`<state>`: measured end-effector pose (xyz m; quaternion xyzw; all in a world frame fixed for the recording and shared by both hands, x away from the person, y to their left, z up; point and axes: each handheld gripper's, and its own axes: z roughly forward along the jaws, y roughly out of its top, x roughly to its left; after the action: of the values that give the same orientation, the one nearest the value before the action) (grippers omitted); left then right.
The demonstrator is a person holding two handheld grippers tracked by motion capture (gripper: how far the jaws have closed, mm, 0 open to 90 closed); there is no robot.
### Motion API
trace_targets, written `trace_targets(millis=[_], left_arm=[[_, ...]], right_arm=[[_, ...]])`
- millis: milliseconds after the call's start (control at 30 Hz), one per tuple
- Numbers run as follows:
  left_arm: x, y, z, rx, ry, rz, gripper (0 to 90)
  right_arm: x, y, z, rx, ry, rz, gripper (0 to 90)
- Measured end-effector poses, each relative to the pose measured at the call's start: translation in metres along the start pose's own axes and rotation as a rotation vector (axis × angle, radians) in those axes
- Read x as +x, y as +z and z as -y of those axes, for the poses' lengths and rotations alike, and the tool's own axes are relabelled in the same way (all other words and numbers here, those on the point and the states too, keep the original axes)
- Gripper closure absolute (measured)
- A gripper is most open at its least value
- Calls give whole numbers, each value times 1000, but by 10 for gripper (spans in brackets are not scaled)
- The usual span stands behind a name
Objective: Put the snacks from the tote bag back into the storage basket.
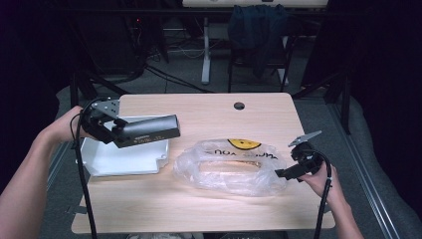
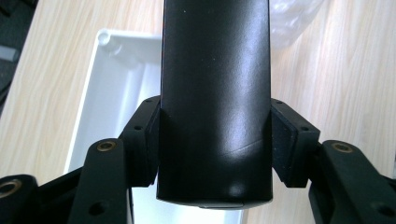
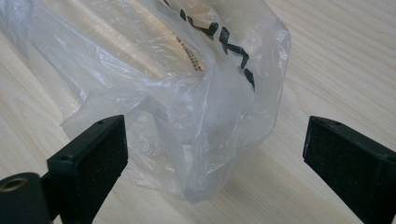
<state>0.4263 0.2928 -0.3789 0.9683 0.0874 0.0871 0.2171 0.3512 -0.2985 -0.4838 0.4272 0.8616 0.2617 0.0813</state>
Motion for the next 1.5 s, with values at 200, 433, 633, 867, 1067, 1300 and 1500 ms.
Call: trace_targets(millis=[200, 433, 633, 867, 1067, 1300, 1500], left_arm=[[5, -3, 24, -15, -15, -4, 441], [8, 3, 49, -15, -42, -5, 441], [9, 11, 63, -14, -61, 6, 441], [10, 23, 77, 18, -71, 20, 441], [11, 36, 90, 31, -81, 20, 441], [12, 51, 95, 58, -69, 39, 441], [9, 64, 94, 85, -31, 55, 440]], right_arm=[[1, 0, 0, 3, -3, -5, 61], [1, -1, 0, -4, -3, -9, 60], [1, -4, -1, -22, -12, -12, 58], [1, -4, 0, -19, -11, -3, 57], [1, -4, 0, -16, -12, -3, 58], [1, -3, 0, -16, -11, -7, 57], [2, -2, 0, -11, -15, 1, 57]])
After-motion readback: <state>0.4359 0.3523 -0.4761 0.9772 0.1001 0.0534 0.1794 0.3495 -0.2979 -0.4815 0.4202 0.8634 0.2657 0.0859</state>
